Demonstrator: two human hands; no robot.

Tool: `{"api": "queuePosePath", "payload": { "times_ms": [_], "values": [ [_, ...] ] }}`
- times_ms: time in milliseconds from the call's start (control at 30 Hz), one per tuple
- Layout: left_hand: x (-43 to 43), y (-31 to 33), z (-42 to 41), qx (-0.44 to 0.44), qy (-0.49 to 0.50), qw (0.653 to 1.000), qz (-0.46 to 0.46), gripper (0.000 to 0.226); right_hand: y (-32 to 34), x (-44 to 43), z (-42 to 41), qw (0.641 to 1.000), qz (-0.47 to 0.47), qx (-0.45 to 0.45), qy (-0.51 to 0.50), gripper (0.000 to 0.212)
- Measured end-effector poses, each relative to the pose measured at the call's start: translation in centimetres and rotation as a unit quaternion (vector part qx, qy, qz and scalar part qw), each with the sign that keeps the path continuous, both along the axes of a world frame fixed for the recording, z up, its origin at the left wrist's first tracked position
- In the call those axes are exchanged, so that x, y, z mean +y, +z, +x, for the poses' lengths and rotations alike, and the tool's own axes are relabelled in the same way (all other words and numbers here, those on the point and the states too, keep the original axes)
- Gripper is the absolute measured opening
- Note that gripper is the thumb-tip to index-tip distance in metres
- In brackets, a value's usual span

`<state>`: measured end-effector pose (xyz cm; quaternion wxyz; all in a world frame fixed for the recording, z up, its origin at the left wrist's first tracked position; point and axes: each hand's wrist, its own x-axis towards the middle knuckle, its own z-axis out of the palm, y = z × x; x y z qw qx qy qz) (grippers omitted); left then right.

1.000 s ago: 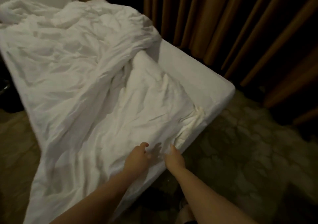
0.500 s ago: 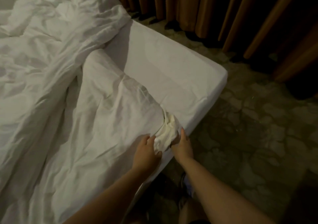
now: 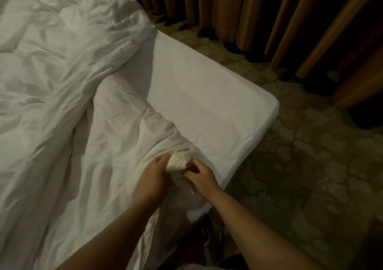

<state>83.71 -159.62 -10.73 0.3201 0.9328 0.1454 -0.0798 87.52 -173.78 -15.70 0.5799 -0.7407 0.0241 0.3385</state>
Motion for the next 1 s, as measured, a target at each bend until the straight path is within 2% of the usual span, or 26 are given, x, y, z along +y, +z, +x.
{"api": "queuePosePath", "payload": {
  "times_ms": [67,167,267,333,433,567,633,700,800,900,1000],
  "values": [
    [2.8,2.7,2.1,-0.039,0.025,0.996,0.073,0.04,0.7,1.1,1.9,0.998,-0.045,-0.041,-0.01,0.057],
    [7.4,6.6,4.9,-0.123,0.072,0.975,0.17,0.031,1.9,3.1,4.4,0.992,-0.116,-0.034,0.039,0.098],
    [11.6,10.2,6.2,-0.174,0.088,0.964,0.182,0.031,4.0,5.9,6.7,0.992,-0.063,-0.061,0.095,0.114],
    [13.9,12.6,6.8,-0.194,0.107,0.952,0.21,0.025,5.4,8.3,7.8,0.989,-0.011,-0.055,0.14,0.102],
    [16.8,16.2,7.7,-0.21,0.132,0.941,0.232,0.021,7.1,12.3,7.6,0.977,0.018,0.006,0.211,0.053],
    [18.8,17.8,8.0,-0.171,0.133,0.949,0.228,0.026,7.8,15.6,5.0,0.989,0.07,0.044,0.12,0.005],
    [19.0,17.0,7.8,-0.156,0.114,0.956,0.221,0.028,9.1,15.4,4.7,0.994,0.099,0.028,0.041,0.021],
    [19.2,16.8,7.6,-0.162,0.126,0.953,0.221,0.025,10.5,13.4,5.3,0.994,0.053,-0.082,-0.038,0.033],
    [17.8,17.6,8.0,-0.189,0.15,0.936,0.255,0.022,11.6,7.7,7.8,0.959,-0.014,-0.195,-0.205,0.034],
    [12.0,16.9,9.7,-0.199,0.038,0.938,0.282,0.022,10.9,1.9,8.9,0.939,-0.068,-0.171,-0.289,0.03],
    [6.0,14.8,11.9,-0.138,0.036,0.966,0.214,0.029,8.9,-2.5,7.9,0.945,-0.122,-0.137,-0.272,0.03]
  ]
}}
